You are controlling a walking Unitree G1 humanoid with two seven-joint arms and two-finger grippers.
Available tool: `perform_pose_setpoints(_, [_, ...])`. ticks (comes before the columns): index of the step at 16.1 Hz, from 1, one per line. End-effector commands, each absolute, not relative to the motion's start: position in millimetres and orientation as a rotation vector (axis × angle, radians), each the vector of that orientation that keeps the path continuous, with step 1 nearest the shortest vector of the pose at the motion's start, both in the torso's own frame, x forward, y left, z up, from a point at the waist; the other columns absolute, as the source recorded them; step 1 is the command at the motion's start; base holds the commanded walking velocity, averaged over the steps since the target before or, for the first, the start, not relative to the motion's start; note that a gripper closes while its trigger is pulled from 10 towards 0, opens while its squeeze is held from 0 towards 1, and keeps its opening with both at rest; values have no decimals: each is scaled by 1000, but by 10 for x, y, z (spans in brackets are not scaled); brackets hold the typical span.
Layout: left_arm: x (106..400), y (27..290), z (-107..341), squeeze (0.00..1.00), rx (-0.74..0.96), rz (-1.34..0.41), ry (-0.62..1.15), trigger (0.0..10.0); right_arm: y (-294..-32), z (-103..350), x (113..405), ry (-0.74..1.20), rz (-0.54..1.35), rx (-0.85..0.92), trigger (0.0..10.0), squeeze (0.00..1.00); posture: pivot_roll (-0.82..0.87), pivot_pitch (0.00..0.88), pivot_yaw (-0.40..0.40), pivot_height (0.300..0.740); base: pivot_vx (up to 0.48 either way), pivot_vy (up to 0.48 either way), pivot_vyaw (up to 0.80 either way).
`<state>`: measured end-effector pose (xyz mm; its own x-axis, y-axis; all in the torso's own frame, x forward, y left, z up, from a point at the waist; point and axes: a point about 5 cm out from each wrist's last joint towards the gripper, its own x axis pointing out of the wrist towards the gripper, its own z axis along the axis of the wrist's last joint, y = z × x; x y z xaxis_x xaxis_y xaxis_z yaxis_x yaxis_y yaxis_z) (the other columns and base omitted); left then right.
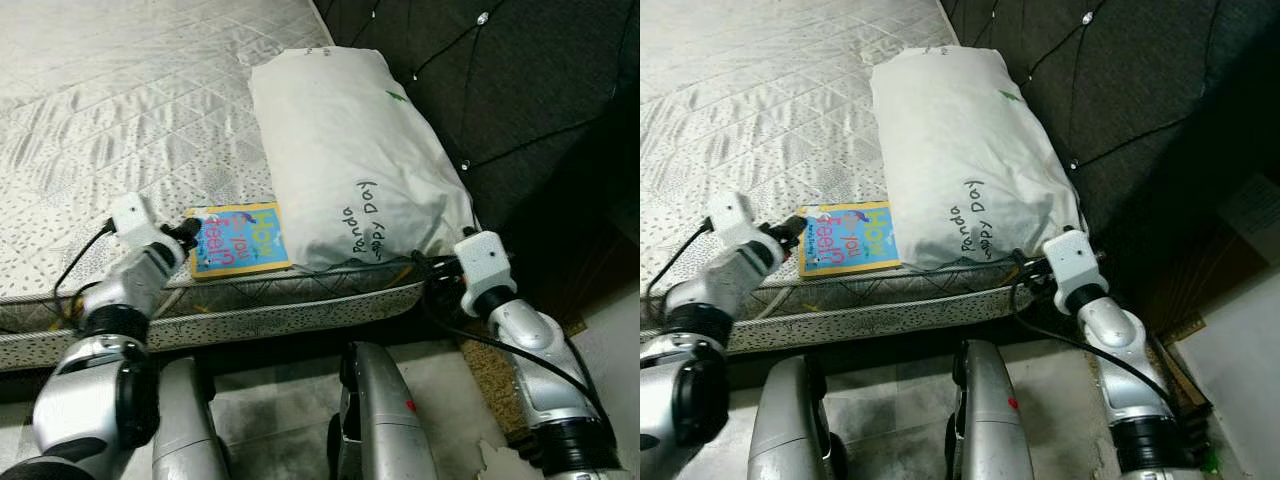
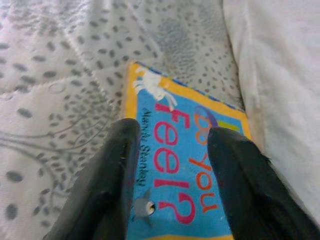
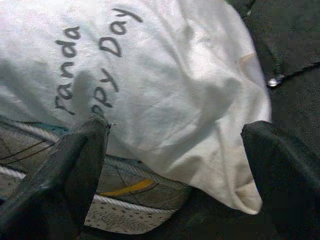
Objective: Clean up the room
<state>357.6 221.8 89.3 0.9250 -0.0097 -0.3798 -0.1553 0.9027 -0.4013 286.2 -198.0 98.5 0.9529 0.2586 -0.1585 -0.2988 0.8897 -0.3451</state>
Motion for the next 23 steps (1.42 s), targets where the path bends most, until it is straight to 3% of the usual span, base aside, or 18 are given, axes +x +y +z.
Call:
perform_pose_setpoints(1, [3578,2097,878,1000,-371,42,363,10000,-1976,989,2882,102,281,-376,10000,0,-145,50,-122,543,0,0,0])
perform_pose_setpoints(5, [3470,1585,714,1000,-364,-126,396,10000,-1866,986,2908,85,300,-364,10000,0,-131,53,-113,543,0,0,0])
perform_pose_setpoints(8, [3241,1240,402,1000,-367,-193,518,10000,-1818,1021,2914,64,307,-361,10000,0,-137,60,-102,543,0,0,0])
perform_pose_setpoints(10, [3121,1135,285,1000,-376,-188,570,10000,-1809,1018,2905,62,311,-361,10000,0,-136,65,-101,543,0,0,0])
perform_pose_setpoints(15, [3079,1242,265,1000,-381,-55,537,10000,-1786,992,2905,72,320,-359,10000,0,-128,68,-103,543,0,0,0])
perform_pose_setpoints(23, [3153,1361,305,1000,-359,-31,540,10000,-1799,998,2915,69,312,-361,10000,0,-137,61,-97,543,0,0,0])
